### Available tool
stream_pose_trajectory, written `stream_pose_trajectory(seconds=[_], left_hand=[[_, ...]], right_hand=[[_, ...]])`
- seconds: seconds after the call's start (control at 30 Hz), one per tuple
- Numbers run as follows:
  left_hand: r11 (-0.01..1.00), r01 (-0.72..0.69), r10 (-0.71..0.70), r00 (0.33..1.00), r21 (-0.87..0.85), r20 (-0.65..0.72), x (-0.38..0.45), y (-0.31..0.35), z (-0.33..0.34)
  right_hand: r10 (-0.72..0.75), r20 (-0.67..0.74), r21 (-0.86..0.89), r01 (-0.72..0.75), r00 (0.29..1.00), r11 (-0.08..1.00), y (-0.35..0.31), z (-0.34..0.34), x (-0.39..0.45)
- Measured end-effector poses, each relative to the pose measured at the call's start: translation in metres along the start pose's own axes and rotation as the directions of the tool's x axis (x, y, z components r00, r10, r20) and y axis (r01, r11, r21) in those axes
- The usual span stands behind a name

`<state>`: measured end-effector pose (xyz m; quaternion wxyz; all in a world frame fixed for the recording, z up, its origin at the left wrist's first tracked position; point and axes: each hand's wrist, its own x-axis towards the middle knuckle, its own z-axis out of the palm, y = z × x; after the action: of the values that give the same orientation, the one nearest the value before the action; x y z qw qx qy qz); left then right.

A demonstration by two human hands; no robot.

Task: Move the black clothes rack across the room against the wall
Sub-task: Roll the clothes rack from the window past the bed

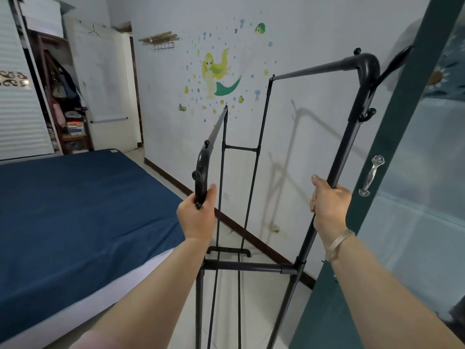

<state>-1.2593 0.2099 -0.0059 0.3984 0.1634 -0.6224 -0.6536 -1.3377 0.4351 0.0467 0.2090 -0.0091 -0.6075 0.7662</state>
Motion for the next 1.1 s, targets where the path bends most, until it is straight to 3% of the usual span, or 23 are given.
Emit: stream_pose_trajectory(seconds=[0.4,0.63,1.1], left_hand=[[0.999,0.012,-0.017,0.994,-0.042,-0.11,0.034,-0.03,0.089],[0.999,-0.05,0.045,0.98,-0.02,-0.195,0.044,-0.044,0.143],[0.995,-0.079,0.092,0.962,0.063,-0.259,0.117,-0.074,0.197]], right_hand=[[0.019,0.14,0.034,-0.024,0.99,0.999,0.029,0.01,0.114],[0.005,0.227,0.067,-0.021,0.974,0.998,0.048,0.011,0.182],[0.019,0.282,0.084,-0.044,0.959,0.995,0.09,0.067,0.273]])
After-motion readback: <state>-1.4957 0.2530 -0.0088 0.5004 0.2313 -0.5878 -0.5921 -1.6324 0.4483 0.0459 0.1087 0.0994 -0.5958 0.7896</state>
